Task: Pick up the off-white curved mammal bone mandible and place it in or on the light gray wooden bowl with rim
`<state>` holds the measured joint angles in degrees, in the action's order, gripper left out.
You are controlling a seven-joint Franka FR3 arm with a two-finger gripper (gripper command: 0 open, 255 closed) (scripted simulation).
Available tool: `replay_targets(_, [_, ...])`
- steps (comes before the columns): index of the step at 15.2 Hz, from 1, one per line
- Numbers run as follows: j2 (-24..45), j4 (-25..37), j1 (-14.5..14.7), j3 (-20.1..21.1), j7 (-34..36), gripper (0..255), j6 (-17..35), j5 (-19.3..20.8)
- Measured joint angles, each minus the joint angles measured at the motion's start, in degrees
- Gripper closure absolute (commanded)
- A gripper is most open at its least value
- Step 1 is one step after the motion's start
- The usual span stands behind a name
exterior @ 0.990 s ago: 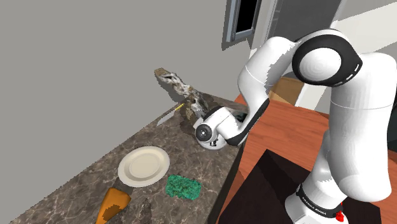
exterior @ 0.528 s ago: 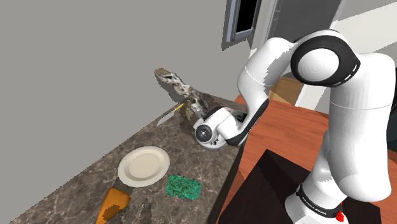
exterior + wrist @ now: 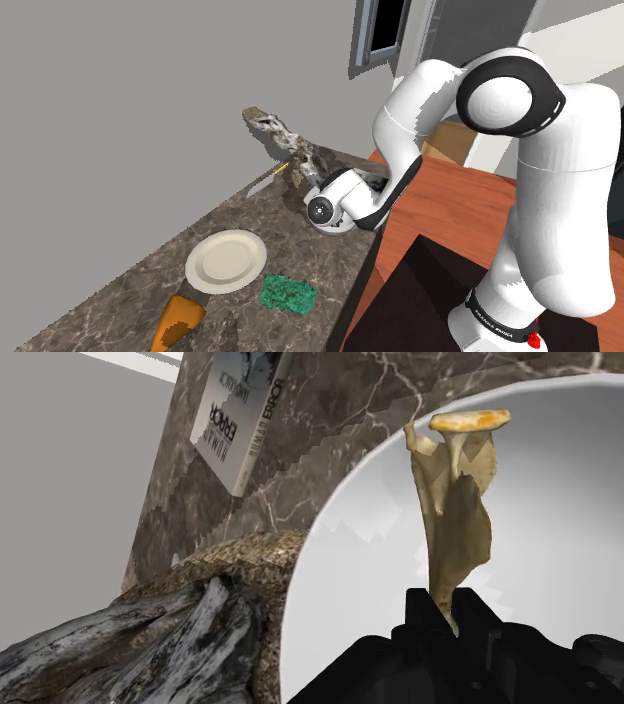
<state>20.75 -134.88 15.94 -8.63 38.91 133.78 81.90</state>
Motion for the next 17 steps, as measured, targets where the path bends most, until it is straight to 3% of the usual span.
replay_targets(17, [-11.95, -3.63, 0.04, 0.43, -10.64, 255, -3.19, -6.38])
